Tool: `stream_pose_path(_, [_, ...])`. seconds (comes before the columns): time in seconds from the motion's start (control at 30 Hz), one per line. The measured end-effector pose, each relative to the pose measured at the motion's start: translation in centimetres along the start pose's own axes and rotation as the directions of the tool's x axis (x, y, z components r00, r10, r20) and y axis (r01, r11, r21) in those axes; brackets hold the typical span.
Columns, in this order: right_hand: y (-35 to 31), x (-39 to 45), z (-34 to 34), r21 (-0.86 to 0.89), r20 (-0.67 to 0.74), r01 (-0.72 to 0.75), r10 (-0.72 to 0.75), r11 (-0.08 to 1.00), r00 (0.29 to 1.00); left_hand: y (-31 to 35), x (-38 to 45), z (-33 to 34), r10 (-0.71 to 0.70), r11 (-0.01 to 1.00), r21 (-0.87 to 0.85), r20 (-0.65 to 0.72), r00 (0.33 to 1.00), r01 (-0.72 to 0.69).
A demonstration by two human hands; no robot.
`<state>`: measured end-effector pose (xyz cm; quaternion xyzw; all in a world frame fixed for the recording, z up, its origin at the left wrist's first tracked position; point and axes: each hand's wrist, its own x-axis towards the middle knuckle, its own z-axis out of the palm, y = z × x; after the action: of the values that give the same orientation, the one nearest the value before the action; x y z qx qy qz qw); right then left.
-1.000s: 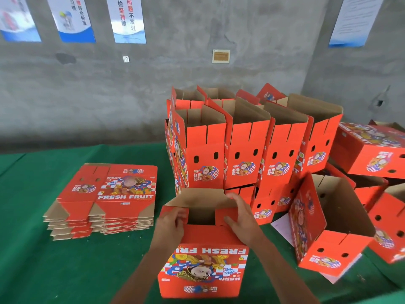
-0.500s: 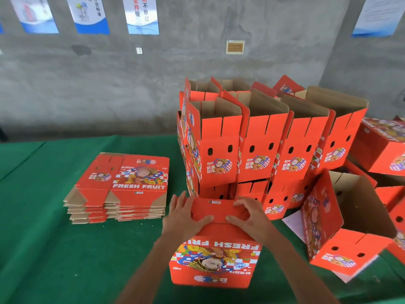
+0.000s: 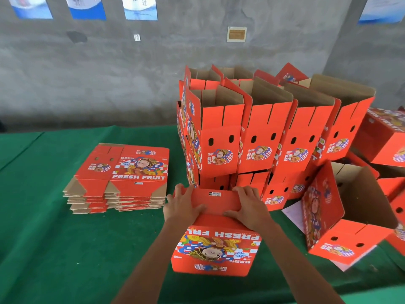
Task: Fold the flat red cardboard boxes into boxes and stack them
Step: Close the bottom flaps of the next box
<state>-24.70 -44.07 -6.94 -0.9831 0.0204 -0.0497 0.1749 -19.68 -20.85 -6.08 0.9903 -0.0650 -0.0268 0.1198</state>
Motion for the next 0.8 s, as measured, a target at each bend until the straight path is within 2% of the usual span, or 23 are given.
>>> stream_pose_path(0.1, [0.6,-0.4,0.2,0.301,-0.101,-0.028,0.062,0.953,0.993,-0.4,-0.6,0.3,-0.013,0.998,-0.062,-0.034,0.999,0.011])
stream_pose_path(0.17, [0.8,-0.5,0.0,0.502,-0.148,-0.166,0.274,0.849,0.95,-0.3,-0.8,0.2,-0.034,0.996,-0.079,-0.032,0.999,0.031])
stream_pose_path(0.2, [0.7,-0.5,-0.3,0.597,-0.068,-0.294,0.413,0.746,0.908,-0.3,-0.8,0.1,-0.045,0.995,-0.087,-0.032,0.998,0.042])
stream_pose_path(0.27, [1.1,-1.1,-0.6,0.655,0.264,-0.575,0.565,0.489,0.782,-0.5,-0.9,0.0,-0.061,0.994,-0.098,-0.019,0.998,0.058])
stream_pose_path(0.3, [1.6,-1.7,-0.8,0.622,0.415,-0.671,0.557,0.403,0.719,-0.7,-1.0,0.1,-0.06,0.993,-0.104,-0.019,0.998,0.058])
stream_pose_path(0.37, [2.6,-2.7,-1.4,0.534,0.59,-0.769,0.496,0.352,0.637,-1.2,-1.1,0.1,-0.058,0.992,-0.113,-0.032,0.998,0.054])
stream_pose_path(0.47, [3.4,-3.6,-1.7,0.422,0.737,-0.841,0.411,0.339,0.536,-1.7,-1.1,-0.2,-0.063,0.99,-0.127,-0.047,0.997,0.056])
stream_pose_path(0.53, [3.9,-4.1,-1.4,0.376,0.791,-0.858,0.36,0.35,0.494,-2.0,-1.4,-0.2,-0.062,0.989,-0.14,-0.046,0.997,0.055])
stream_pose_path(0.6, [4.1,-4.4,-1.1,0.376,0.823,-0.86,0.303,0.344,0.481,-2.5,-1.9,-0.2,-0.071,0.984,-0.168,-0.054,0.996,0.061])
stream_pose_path(0.67, [3.6,-4.7,-0.8,0.414,0.842,-0.862,0.238,0.291,0.484,-3.5,-2.4,-0.3,-0.095,0.975,-0.206,-0.053,0.994,0.082])
stream_pose_path(0.73, [2.8,-4.9,-0.7,0.472,0.831,-0.845,0.195,0.251,0.521,-4.8,-2.8,-0.5,-0.128,0.965,-0.238,-0.049,0.991,0.112])
stream_pose_path(0.8, [2.3,-5.0,-0.6,0.507,0.813,-0.818,0.165,0.271,0.558,-6.0,-3.2,-0.6,-0.15,0.954,-0.27,-0.057,0.987,0.13])
